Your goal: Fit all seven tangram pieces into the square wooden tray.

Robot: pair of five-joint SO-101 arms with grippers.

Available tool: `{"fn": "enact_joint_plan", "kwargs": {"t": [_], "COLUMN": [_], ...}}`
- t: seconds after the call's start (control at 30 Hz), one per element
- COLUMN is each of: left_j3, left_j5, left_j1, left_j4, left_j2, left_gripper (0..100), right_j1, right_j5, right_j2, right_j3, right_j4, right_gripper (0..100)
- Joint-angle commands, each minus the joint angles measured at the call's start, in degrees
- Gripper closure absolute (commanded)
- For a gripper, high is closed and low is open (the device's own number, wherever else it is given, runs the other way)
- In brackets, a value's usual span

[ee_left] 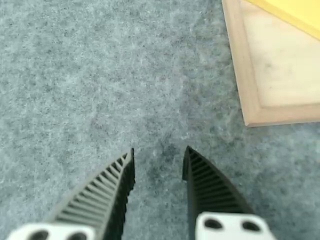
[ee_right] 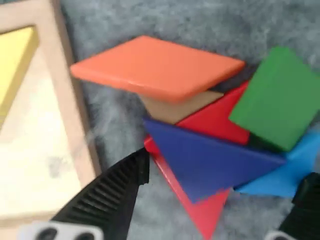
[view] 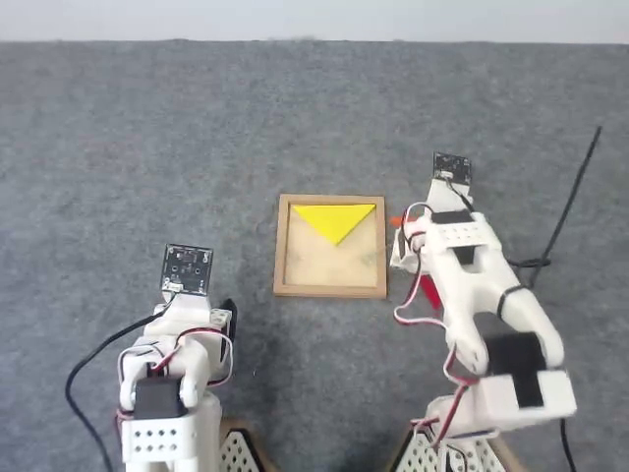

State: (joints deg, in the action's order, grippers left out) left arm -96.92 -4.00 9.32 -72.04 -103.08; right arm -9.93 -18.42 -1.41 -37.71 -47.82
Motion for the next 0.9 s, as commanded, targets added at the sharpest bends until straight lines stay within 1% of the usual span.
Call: {"fn": "enact_joint_plan", "kwargs": {"t": [0.0, 0.1, 0.27, 0.43, 0.57, 0.73, 0.87], "left_j3": [0.5, 0.5, 0.5, 0.5, 0.5, 0.5, 0.5], "left_j5": [-0.4, -0.4, -0.4, -0.4, -0.4, -0.4, -0.4], "left_j1": [0.0, 0.0, 0.0, 0.0, 0.0, 0.0, 0.0], "left_j4": [-0.5, -0.5, -0.5, -0.5, -0.5, -0.5, -0.5], "left_j2": [-1.6, -1.6, -1.6, -1.6, -1.6, -1.6, -1.6], "left_gripper": [85, 85, 85, 85, 85, 85, 85], "right_j1": [0.5, 0.5, 0.6, 0.7, 2.9, 5.1, 4.9], "right_j5": [-0.6, -1.1, -11.0, -14.2, -14.7, -14.8, -14.4], "right_j2": [-5.1, -8.7, -11.7, -13.6, -15.0, -15.3, -15.2], "right_j3": [7.3, 11.3, 17.7, 21.5, 21.6, 21.3, 21.3], "right_j4": [0.0, -2.1, -6.5, -8.7, -8.8, -10.0, -10.5], "right_gripper": [56.7, 56.7, 56.7, 56.7, 57.4, 68.8, 70.2]}}
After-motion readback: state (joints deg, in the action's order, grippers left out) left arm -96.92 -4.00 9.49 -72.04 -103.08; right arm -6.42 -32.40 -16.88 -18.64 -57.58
